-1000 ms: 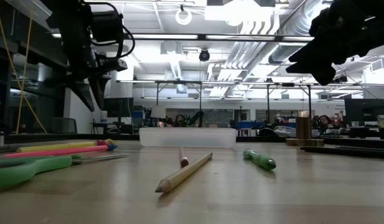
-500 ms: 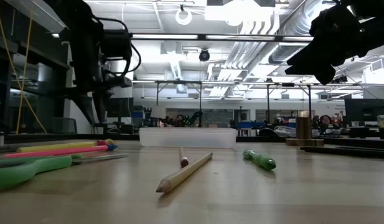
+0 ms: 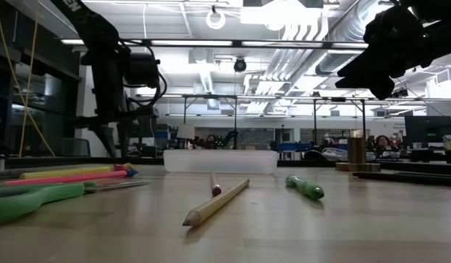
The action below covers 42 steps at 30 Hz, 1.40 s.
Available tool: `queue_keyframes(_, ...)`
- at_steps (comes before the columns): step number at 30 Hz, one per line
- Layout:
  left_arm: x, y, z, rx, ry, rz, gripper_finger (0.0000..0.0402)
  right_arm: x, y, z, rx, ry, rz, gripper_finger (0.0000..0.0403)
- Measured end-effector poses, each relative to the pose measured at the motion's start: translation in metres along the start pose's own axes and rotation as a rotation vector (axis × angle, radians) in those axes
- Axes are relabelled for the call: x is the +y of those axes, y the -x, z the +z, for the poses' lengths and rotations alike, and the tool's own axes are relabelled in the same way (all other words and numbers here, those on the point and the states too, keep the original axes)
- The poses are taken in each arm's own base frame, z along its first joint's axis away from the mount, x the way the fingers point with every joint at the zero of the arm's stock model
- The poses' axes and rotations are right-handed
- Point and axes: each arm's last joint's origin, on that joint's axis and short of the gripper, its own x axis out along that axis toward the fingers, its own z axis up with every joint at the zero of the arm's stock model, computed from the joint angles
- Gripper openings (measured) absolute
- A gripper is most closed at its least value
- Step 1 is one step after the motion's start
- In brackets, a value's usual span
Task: Pick & place school supplies into a supply box
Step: Put the pink pen into the transparent supply box
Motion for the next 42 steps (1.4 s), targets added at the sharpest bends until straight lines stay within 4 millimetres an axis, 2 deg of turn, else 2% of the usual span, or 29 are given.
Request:
queue_keyframes(16,0.0,-0.022,0.001,0.021,0.0,0.095,0.0129,0.0,0.0,0.001,-0.009,-0.001,-0.002,0.0128)
queue_keyframes(29,0.002,-0.024,0.0,0.02,0.019,0.137,0.0126,0.0,0.0,0.001,-0.008,-0.017,-0.001,0.0128)
queue_keyframes(42,0.003,-0.023,0.0,0.013,0.019,0.154,0.0026,0.0,0.0,0.001,-0.007,-0.028,0.003,0.0128)
